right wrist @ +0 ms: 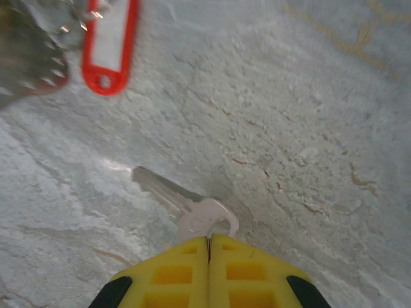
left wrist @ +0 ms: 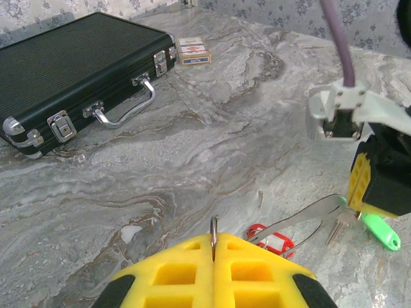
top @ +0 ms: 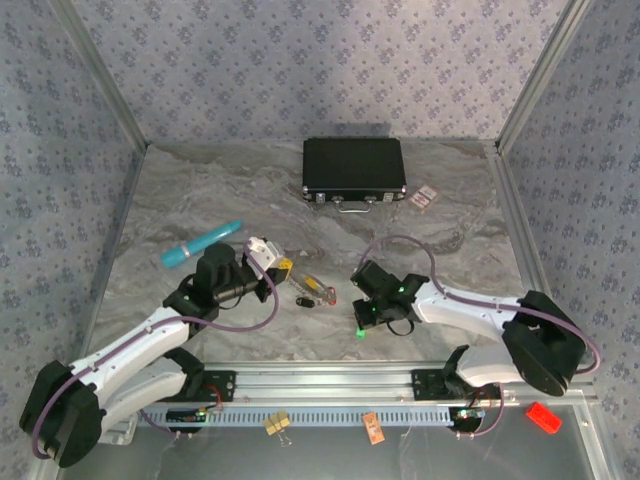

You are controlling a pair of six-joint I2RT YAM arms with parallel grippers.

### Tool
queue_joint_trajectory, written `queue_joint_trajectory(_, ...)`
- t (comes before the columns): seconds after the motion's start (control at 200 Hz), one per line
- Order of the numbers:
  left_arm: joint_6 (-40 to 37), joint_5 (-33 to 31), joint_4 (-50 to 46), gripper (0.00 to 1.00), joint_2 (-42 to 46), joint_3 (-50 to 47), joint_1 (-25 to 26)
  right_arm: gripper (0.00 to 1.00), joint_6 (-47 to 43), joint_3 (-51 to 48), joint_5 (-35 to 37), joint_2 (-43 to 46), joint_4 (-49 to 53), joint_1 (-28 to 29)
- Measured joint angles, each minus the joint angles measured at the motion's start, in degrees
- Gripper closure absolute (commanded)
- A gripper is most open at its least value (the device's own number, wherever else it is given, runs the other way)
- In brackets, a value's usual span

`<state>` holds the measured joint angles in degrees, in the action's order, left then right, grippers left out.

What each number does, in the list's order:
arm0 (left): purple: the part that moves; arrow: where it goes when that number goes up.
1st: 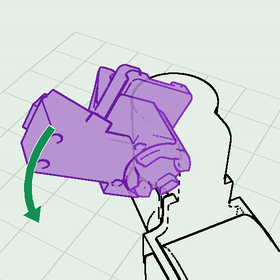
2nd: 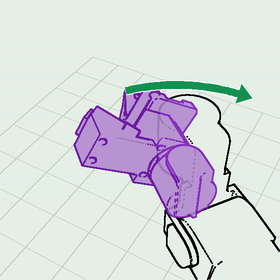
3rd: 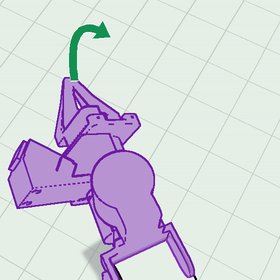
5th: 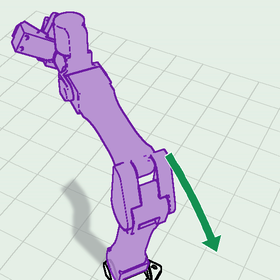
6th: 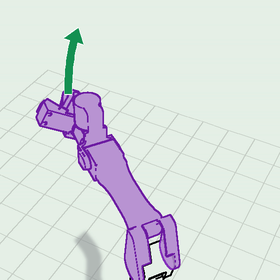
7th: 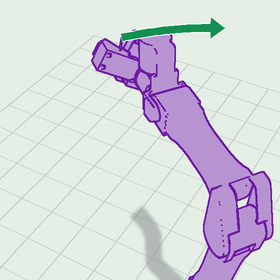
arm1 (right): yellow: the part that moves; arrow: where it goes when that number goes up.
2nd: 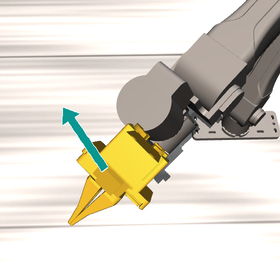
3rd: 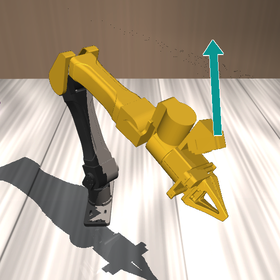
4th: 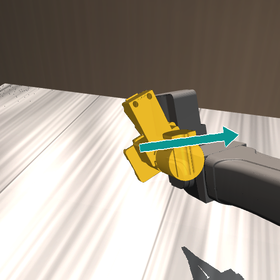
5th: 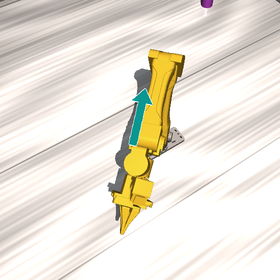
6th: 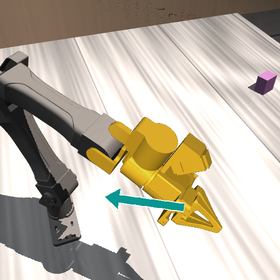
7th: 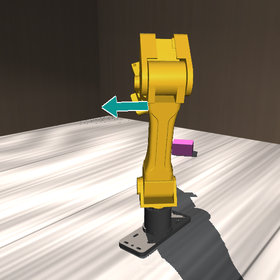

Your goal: Put the keys on the keyring

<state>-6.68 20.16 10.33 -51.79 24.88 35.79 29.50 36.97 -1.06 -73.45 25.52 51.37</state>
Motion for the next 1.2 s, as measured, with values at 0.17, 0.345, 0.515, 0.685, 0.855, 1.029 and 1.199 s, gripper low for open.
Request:
queue_joint_trajectory(0.17,-0.44,0.02,-1.7,1.0,0.04,0.98,0.0,1.0,-5.2,1.14,4.31,7.61,0.02,1.51)
queue_joint_trajectory(0.345,-1.79,0.28,-4.39,1.0,0.04,3.04,0.02,1.0,-13.99,1.11,4.42,15.54,-3.54,0.79)
queue_joint_trajectory(0.515,-3.93,1.66,-6.19,1.0,0.0,4.7,0.2,1.0,-25.14,0.94,-0.55,20.22,-8.13,0.28)
queue_joint_trajectory(0.685,-6.95,1.97,-6.29,1.0,0.0,5.09,2.23,1.0,-35.04,-0.24,-6.34,23.37,-11.23,0.28)
queue_joint_trajectory(0.855,-8.9,3.45,-6.4,1.0,0.0,5.11,3.39,1.0,-40.04,-0.28,-11.3,23.8,-12.55,0.28)
queue_joint_trajectory(1.029,-9.18,7.39,-7.48,1.0,-0.09,5.42,4.04,1.0,-42.49,0.11,-16.17,22.88,-12.52,0.28)
queue_joint_trajectory(1.199,-9.44,11.39,-7.76,1.0,-1.16,5.75,6.43,1.0,-42.95,2.03,-19.34,20.06,-12.96,0.24)
